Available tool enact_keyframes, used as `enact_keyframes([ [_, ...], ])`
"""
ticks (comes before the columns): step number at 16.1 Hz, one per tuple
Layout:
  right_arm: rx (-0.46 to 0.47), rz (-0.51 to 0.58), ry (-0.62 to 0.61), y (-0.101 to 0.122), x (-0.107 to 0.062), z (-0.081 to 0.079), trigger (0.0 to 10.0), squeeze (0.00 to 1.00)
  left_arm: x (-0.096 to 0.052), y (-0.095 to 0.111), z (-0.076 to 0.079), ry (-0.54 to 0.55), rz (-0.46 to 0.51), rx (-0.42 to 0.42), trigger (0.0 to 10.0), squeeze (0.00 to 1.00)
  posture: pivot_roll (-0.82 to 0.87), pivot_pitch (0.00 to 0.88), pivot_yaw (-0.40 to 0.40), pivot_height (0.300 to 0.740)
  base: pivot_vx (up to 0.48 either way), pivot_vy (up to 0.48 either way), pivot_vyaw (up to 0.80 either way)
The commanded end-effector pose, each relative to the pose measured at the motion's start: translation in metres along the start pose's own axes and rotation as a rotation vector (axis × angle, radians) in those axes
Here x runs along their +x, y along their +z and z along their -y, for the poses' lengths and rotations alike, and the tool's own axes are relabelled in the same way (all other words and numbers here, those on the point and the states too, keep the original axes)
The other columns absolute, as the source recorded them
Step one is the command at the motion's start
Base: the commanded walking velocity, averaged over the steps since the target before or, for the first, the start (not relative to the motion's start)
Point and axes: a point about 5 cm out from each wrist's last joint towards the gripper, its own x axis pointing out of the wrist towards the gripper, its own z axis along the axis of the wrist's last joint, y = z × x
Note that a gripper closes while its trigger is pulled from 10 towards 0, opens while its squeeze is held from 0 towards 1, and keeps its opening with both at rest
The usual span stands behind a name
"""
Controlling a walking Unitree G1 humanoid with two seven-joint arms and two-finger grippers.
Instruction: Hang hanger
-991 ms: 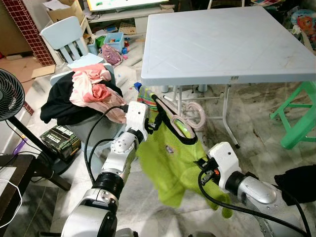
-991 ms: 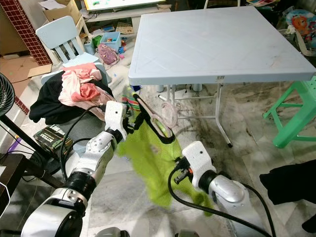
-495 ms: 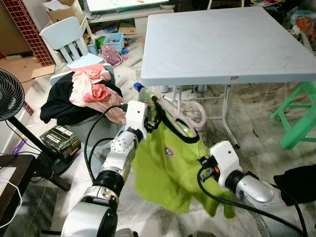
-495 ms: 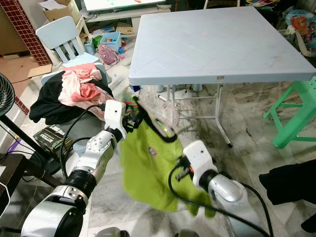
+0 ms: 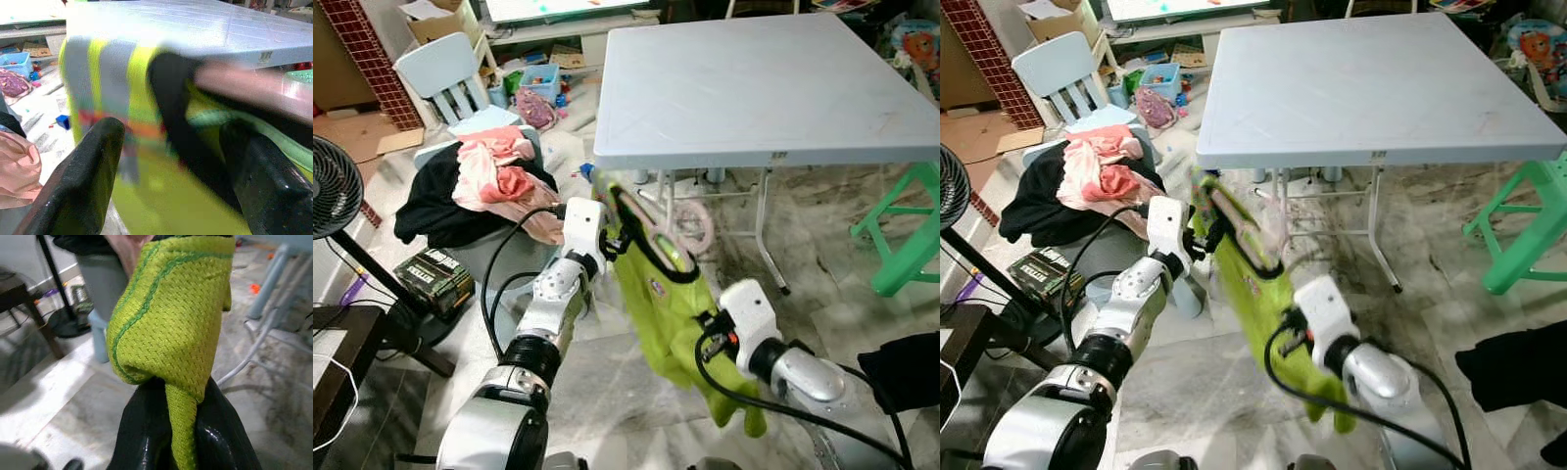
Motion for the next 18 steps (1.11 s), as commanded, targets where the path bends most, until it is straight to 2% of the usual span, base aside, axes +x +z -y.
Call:
enact_keyframes([
  [1, -0.002, 0.041, 0.019, 0.008, 0.000, -0.003, 10.0, 0.00, 0.002, 0.004, 0.000, 0.002, 0.012, -0.004, 10.0, 0.00, -0.16, 0.000, 0.100, 0.740, 0.000, 0.000, 0.00],
  [4, -0.022, 0.010, 0.027, 0.000, -0.001, -0.007, 10.0, 0.00, 0.002, 0.003, 0.005, -0.007, 0.015, -0.016, 10.0, 0.00, -0.16, 0.000, 0.103, 0.740, 0.000, 0.000, 0.00],
  [6, 0.002, 0.014, 0.025, 0.000, -0.002, -0.006, 10.0, 0.00, 0.001, -0.001, 0.004, -0.005, 0.003, -0.014, 10.0, 0.00, -0.16, 0.000, 0.102, 0.740, 0.000, 0.000, 0.00],
  [12, 0.017, -0.013, 0.144, 0.001, -0.032, 0.003, 10.0, 0.00, -0.004, -0.001, -0.023, 0.062, -0.018, 0.059, 10.0, 0.00, -0.16, 0.000, 0.098, 0.740, 0.000, 0.000, 0.00],
  [14, 0.007, -0.036, 0.127, -0.003, -0.037, 0.011, 10.0, 0.00, -0.004, 0.000, -0.029, 0.071, -0.020, 0.068, 10.0, 0.00, -0.16, 0.000, 0.097, 0.740, 0.000, 0.000, 0.00],
  [15, -0.005, -0.058, 0.054, -0.006, -0.040, 0.027, 10.0, 0.00, -0.006, 0.001, -0.034, 0.077, -0.022, 0.088, 10.0, 0.00, -0.16, 0.000, 0.096, 0.740, 0.000, 0.000, 0.00],
  [18, -0.022, -0.072, 0.030, -0.005, -0.047, 0.042, 10.0, 0.00, -0.009, 0.003, -0.046, 0.115, -0.023, 0.119, 10.0, 0.00, -0.16, 0.000, 0.091, 0.740, 0.000, 0.000, 0.00],
])
